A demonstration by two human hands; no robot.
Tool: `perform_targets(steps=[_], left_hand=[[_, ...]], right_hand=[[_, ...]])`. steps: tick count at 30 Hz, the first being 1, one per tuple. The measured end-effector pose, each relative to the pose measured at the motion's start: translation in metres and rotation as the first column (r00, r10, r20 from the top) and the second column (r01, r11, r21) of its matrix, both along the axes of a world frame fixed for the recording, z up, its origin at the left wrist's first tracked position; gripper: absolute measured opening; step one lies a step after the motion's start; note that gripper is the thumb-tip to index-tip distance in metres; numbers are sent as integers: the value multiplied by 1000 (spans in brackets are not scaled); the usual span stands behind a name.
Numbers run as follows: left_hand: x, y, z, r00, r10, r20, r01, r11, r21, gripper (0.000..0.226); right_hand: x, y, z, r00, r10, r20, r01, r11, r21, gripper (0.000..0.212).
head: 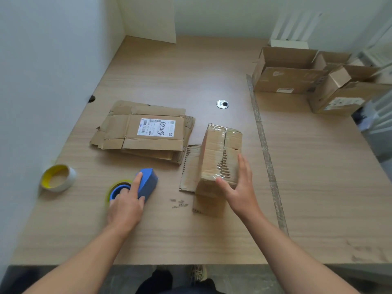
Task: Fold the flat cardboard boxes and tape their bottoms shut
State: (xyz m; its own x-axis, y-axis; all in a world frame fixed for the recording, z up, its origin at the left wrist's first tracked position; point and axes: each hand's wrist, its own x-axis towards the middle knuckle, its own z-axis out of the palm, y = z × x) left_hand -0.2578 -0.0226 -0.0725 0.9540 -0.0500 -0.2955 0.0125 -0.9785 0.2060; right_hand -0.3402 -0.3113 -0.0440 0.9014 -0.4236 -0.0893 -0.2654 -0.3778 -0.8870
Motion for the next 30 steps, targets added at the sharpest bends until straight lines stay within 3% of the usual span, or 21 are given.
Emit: perform_targets(steps=[4,9,11,13,15,17,19,21,25,30], left_hand=[[-3,-2,-12,1000,0,26,-1,1000,25,79],[5,-13,7,997,41,-70,-35,996,83,77],[1,-26,26,997,75,16,-74,994,-82,69],[-6,-48,45,995,37,88,1,916,-400,65],[-13,-77,60,994,-87,63,107,808,-580,64],[-17,-106,60,987,-155,-42,86,733,-674,66],[-19,-129,56,981,-113,-155,-36,688,-725,69],[-22,-143,52,984,-44,-174,-99,676,-730,70],[-20,-154,49,984,93,-152,-174,694,-698,65],[-15,-155,41,954,220,-202,-295,588,-754,45]], right_hand=[[-8,-1,-9,998,-52,-34,58,977,206,93],[-6,-1,-7,998,-68,-10,68,947,313,83],[-3,0,-9,997,-81,-12,81,940,331,81],[0,1,-11,996,-83,-16,83,937,340,80],[0,4,-10,996,-88,-21,90,931,353,80],[0,7,-9,996,-87,-24,90,921,379,78],[-1,7,-7,998,-56,-32,64,890,452,74],[-5,4,-8,999,-2,-45,24,873,486,77],[-9,0,-11,998,34,-49,-9,900,435,86],[-11,-3,-12,999,24,-30,-10,918,397,86]])
